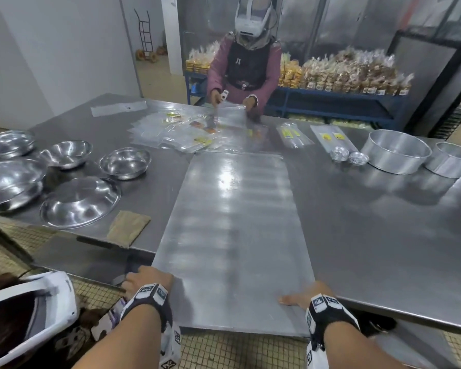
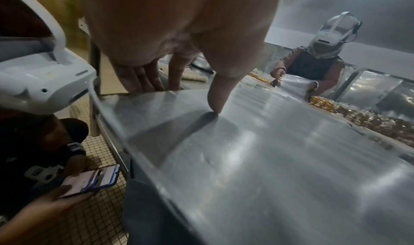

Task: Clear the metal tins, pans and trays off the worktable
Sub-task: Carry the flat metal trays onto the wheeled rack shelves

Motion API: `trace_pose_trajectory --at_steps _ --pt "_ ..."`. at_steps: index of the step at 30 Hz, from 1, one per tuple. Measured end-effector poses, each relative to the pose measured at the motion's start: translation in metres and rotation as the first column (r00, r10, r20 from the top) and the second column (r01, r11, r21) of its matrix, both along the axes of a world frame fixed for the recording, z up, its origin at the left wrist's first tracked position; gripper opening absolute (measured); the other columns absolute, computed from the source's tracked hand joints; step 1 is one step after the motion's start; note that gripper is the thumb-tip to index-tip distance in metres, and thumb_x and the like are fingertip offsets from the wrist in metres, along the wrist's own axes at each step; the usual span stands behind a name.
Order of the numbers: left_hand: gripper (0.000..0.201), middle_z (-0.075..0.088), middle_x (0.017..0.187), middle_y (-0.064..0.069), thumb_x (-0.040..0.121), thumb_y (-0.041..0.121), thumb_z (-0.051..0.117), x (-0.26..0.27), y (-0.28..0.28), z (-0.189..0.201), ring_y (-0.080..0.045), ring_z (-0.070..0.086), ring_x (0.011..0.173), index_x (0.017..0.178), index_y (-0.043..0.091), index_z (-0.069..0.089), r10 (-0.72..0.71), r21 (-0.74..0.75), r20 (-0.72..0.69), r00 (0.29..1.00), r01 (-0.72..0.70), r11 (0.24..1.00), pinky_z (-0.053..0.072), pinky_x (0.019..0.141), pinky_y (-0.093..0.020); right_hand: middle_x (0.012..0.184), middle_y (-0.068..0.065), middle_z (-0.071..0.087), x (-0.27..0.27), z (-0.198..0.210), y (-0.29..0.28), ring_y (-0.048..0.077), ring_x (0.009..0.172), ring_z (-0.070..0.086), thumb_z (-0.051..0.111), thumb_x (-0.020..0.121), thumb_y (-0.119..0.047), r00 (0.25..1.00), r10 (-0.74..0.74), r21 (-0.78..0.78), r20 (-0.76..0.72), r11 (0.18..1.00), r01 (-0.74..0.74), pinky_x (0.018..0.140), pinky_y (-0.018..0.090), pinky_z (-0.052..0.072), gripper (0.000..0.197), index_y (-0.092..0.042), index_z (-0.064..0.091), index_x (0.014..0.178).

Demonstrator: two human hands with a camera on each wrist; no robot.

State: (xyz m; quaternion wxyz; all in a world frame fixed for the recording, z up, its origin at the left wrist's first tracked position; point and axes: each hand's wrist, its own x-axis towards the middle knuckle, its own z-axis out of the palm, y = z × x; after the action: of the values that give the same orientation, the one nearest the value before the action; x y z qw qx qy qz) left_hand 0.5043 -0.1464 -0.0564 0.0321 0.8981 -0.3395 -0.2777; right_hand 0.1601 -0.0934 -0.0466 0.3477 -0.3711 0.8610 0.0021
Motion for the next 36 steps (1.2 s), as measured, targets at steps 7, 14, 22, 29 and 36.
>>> trace_pose_trajectory --at_steps 7,14,22,29,36 --pt "0.069 0.062 0.119 -0.020 0.065 0.043 0.075 0.014 -0.018 -0.010 -0.037 0.063 0.102 0.119 0.003 0.063 -0.093 -0.006 -0.114 0.989 0.093 0.996 0.056 0.091 -0.045 0.129 0.006 0.064 0.011 0.006 0.012 0.025 0.120 0.060 0.090 0.042 -0.064 0.986 -0.158 -0.014 0.057 0.987 0.159 0.099 0.030 0.050 0.105 -0.010 0.060 0.127" --pt "0.041 0.068 0.106 -0.013 0.076 0.031 0.075 0.031 -0.001 0.003 -0.027 0.061 0.078 0.108 0.007 0.069 -0.235 0.055 -0.143 0.961 0.245 0.968 0.049 0.059 -0.030 0.133 0.012 0.056 0.011 -0.007 0.032 0.030 0.123 0.057 0.097 0.024 -0.057 0.945 -0.325 -0.031 0.042 0.945 0.326 0.100 0.038 0.050 0.137 0.000 0.039 0.134" --pt "0.047 0.071 0.102 -0.012 0.073 0.037 0.083 0.038 0.006 0.006 -0.032 0.068 0.093 0.106 0.005 0.071 -0.301 0.063 -0.210 0.930 0.321 0.945 0.057 0.083 -0.036 0.138 0.009 0.053 0.014 0.000 0.073 0.027 0.128 0.054 0.098 0.032 -0.052 0.936 -0.350 0.024 0.041 0.937 0.349 0.102 0.031 0.048 0.130 0.000 0.044 0.139" --pt "0.040 0.069 0.095 -0.013 0.070 0.031 0.088 0.034 0.009 0.009 -0.030 0.068 0.086 0.094 0.005 0.070 -0.344 0.112 -0.271 0.899 0.385 0.916 0.059 0.086 -0.041 0.137 0.011 0.056 0.000 -0.001 0.099 0.030 0.124 0.056 0.099 0.036 -0.046 0.939 -0.343 0.122 0.029 0.934 0.337 0.101 0.034 0.048 0.119 -0.003 0.051 0.136" --pt "0.081 0.067 0.103 -0.014 0.061 0.039 0.088 0.009 0.001 0.008 -0.030 0.064 0.079 0.124 -0.001 0.056 -0.251 0.035 -0.374 0.893 0.284 0.958 0.049 0.061 -0.032 0.127 0.013 0.061 -0.009 -0.001 0.092 0.031 0.114 0.060 0.097 0.050 -0.039 0.941 -0.336 0.078 0.034 0.940 0.332 0.094 0.036 0.051 0.096 -0.003 0.055 0.129"
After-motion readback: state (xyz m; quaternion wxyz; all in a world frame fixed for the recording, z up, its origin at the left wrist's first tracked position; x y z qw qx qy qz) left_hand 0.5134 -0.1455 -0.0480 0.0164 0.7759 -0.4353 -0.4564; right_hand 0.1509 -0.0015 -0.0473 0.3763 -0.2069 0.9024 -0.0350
